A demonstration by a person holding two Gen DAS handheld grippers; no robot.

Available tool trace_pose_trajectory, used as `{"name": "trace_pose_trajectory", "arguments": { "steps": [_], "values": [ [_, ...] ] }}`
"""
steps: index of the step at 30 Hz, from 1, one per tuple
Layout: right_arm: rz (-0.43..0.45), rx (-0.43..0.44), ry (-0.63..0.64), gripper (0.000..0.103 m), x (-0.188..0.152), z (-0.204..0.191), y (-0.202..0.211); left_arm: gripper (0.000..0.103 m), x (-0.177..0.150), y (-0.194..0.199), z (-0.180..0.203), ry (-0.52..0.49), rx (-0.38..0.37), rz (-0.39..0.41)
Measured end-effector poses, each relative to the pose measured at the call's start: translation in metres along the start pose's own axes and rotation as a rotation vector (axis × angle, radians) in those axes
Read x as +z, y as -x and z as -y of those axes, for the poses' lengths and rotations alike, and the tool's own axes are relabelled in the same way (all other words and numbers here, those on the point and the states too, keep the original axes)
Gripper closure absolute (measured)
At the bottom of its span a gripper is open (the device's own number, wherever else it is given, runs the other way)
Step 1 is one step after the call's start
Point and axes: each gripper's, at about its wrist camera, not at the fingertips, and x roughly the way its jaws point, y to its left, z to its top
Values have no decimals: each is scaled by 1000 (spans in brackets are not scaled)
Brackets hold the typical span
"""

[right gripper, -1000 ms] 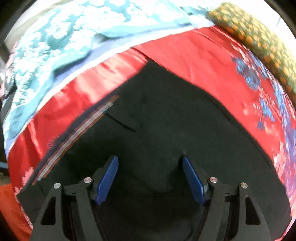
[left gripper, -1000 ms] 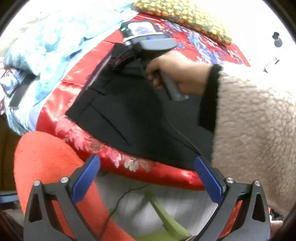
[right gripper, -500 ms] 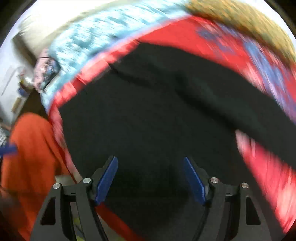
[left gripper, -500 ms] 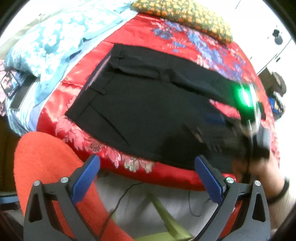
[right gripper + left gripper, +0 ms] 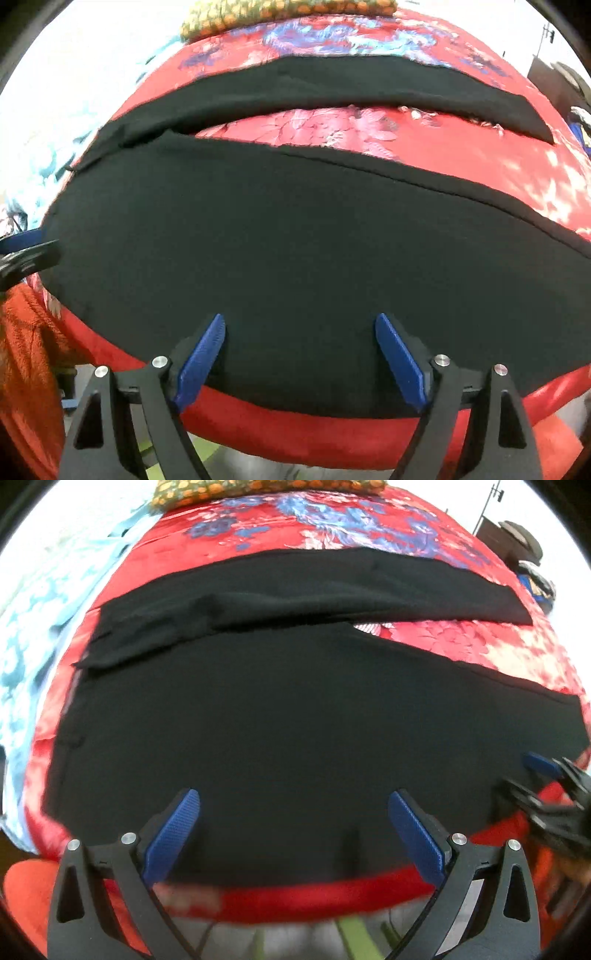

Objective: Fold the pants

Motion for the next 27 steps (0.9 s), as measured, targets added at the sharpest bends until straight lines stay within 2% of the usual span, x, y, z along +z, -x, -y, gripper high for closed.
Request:
{"name": "trace_pose_trajectory", "arguments": {
  "steps": [2,5,7,11,13,15,17,19,22,23,25,27],
  "values": [
    [18,-26,-13,20,-2,7,12,1,2,-20,2,6,30,-10],
    [83,-60,-79,20,-2,42,33,0,-6,-41,-1,18,40,-26],
    [112,-98,-146,20,-4,79,43,0,-11,-40,-1,13,40,29],
    [166,-211,-263,20,-14,164,60,0,-13,-40,-1,22,43,35],
    [159,-262,-346,19,-20,215,62,0,-17,-39,-1,21,41,52],
    [83,-302,-481,19,-33,267,56,0,-20,-39,0,20,42,69],
    [147,-311,-621,19,-52,297,71,0,-23,-38,0,18,44,76],
    [223,-302,-680,19,-59,299,91,0,-24,-36,-2,13,42,75],
    [374,-291,-636,18,-63,269,126,0,-22,-36,0,7,38,74],
    [413,-287,-606,13,-63,254,137,0,-22,-35,0,2,38,75],
    [440,-284,-573,7,-62,229,147,1,-24,-32,0,-11,38,82],
    [448,-269,-546,7,-67,204,154,1,-28,-26,-1,-28,34,100]
  ]
}}
